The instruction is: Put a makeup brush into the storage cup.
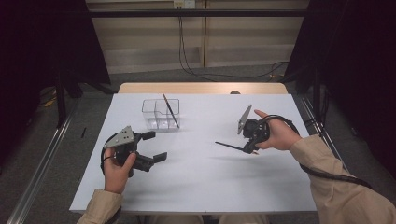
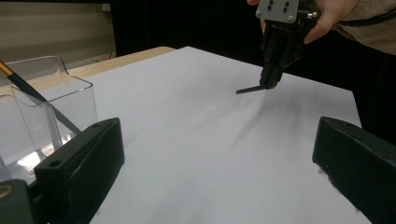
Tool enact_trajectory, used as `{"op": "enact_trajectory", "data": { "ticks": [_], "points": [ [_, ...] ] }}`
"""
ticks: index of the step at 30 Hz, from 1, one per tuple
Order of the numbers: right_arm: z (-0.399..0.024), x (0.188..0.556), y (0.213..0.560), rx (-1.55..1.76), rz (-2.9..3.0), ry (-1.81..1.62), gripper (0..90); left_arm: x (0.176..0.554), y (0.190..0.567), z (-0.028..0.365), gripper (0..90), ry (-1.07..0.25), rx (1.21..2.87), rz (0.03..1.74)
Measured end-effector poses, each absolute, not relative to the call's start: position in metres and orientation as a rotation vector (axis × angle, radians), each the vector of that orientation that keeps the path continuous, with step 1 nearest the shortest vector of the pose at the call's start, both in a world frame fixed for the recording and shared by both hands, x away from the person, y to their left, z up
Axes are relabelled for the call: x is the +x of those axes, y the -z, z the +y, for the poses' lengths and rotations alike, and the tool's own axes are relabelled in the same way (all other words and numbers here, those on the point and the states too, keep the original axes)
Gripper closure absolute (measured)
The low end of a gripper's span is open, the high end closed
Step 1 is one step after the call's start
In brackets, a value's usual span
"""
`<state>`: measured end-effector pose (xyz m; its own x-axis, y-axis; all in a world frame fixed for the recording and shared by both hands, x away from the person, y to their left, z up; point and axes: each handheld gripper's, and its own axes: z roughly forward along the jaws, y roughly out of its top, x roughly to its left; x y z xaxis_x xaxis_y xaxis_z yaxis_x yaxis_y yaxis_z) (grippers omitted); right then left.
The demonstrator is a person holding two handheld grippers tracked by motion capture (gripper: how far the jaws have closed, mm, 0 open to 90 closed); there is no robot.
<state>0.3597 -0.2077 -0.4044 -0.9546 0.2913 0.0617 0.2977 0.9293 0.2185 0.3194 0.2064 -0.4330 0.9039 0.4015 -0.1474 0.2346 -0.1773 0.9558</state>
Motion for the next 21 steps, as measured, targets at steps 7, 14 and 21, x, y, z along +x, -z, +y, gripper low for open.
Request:
{"op": "enact_trajectory", "data": {
  "ticks": [7,14,21],
  "points": [
    [-0.192,0.359,0.402,-0.42,-3.069,0.344,84.6,0.319,0.433,0.207,2.0,-0.158,1.765,0.479],
    [-0.179,0.361,0.399,-0.403,-3.073,0.33,84.6,0.319,0.435,0.206,2.0,-0.155,1.773,0.477],
    [-0.166,0.364,0.397,-0.368,-3.077,0.335,84.6,0.32,0.435,0.205,2.1,-0.151,1.774,0.475]
  ]
}}
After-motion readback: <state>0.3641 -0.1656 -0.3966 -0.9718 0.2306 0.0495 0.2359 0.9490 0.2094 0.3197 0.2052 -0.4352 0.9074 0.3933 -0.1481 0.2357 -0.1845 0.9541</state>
